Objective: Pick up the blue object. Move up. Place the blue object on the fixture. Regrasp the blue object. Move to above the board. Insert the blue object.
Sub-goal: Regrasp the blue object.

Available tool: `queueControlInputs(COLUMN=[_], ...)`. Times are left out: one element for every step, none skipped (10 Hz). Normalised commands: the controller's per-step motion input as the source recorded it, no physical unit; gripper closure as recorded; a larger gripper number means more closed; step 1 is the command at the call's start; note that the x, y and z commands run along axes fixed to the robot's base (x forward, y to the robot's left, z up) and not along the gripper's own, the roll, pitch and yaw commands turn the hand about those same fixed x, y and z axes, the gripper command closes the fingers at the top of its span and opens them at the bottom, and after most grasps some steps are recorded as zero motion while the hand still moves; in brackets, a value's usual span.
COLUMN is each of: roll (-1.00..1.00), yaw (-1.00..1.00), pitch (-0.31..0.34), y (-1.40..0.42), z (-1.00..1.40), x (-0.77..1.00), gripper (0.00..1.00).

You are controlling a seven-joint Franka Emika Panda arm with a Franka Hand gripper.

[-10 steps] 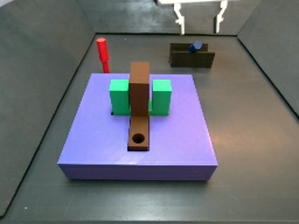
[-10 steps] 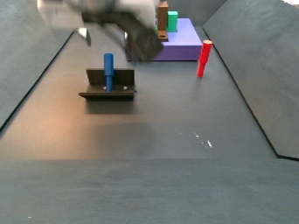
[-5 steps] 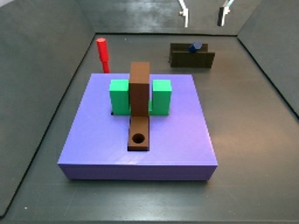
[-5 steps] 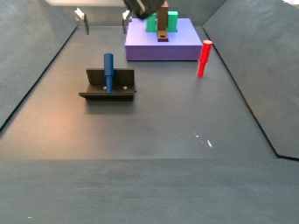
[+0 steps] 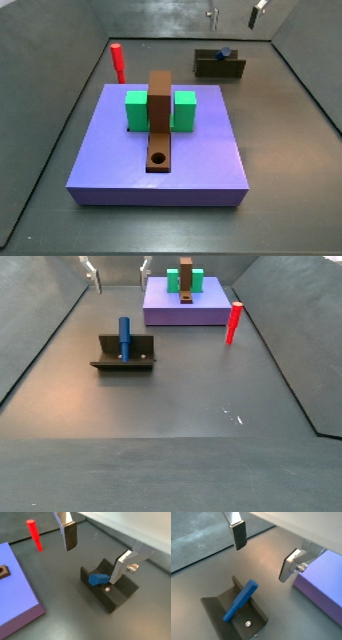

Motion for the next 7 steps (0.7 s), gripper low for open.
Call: queueControlInputs(roll=[1.00, 0.89, 0.82, 0.83, 0.83, 0.83, 0.82], yaw=[0.09, 0.05, 0.03, 0.03, 0.02, 0.03, 0.04], pitch=[0.349, 0.383, 0.391, 0.400, 0.391, 0.383, 0.343], y=[-0.03, 0.00, 0.00, 0.00, 0.00, 0.00, 0.00], z=[0.00, 0.00, 0.00, 0.00, -0.01, -0.04, -0.09], x=[0.23, 0.30, 0.31, 0.32, 0.32, 0.31, 0.25], gripper=[0.00, 0.00, 0.00, 0.00, 0.00, 0.00, 0.00])
